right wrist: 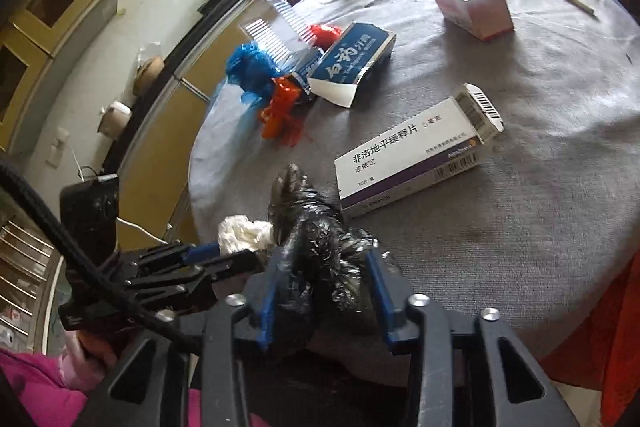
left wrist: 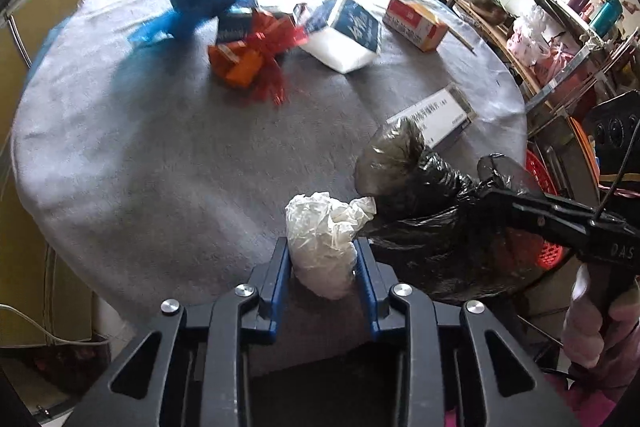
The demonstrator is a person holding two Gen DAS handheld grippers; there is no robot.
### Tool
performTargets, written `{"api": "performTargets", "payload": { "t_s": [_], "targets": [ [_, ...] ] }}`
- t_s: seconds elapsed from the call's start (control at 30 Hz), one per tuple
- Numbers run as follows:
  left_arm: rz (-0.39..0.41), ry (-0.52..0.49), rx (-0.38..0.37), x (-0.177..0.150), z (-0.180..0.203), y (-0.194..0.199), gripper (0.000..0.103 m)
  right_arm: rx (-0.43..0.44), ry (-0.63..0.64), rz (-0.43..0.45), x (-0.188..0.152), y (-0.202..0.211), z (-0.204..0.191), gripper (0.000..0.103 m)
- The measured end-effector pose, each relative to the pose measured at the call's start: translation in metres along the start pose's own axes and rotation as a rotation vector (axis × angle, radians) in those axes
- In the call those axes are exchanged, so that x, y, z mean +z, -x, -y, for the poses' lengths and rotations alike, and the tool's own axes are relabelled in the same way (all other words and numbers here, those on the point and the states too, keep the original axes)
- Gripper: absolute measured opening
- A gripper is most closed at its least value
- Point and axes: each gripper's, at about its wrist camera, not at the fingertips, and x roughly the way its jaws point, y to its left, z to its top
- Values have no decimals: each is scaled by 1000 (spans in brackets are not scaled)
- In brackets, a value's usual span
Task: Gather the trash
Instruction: 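Grasp the white tissue with the left tool while the right tool grasps the black bag, then carry tissue and black bag to the red basket and release both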
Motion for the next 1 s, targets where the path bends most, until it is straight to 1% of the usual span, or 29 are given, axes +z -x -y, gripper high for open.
{"api": "performTargets", "payload": {
  "t_s": [0.03,0.1,0.2,0.33,0.37,0.4,0.43,0.5,0.6,0.73,0.87,0.9,1.0],
  "targets": [
    [11,-5,7,1,-1,2,32,6,6,1,0,-2,-1,58],
    [23,-13,17,2,-2,5,31,3,16,-5,2,-8,-4,66],
    [34,-20,46,3,-7,7,31,-28,39,-6,3,-17,-5,66],
    [39,-12,84,2,-15,9,31,-102,88,-14,2,-35,-12,66],
    [39,-8,88,2,-17,10,31,-115,107,-1,1,-36,-15,65],
    [40,-4,91,2,-20,10,31,-127,119,2,0,-38,-18,57],
    [41,0,96,3,-21,11,31,-137,128,0,-1,-40,-20,45],
    [44,6,105,4,-22,12,31,-133,134,-2,-2,-41,-22,43],
    [60,9,116,5,-22,18,31,-76,136,-11,-3,-39,-27,42],
    [88,6,133,13,-17,30,31,-6,133,26,-5,-22,-33,42],
    [116,-56,126,24,6,42,31,67,71,122,-3,19,-22,42],
    [120,-85,122,28,16,42,31,75,50,146,-1,30,-16,42],
    [115,-161,103,38,47,40,31,48,3,221,-3,61,3,42]
  ]
}}
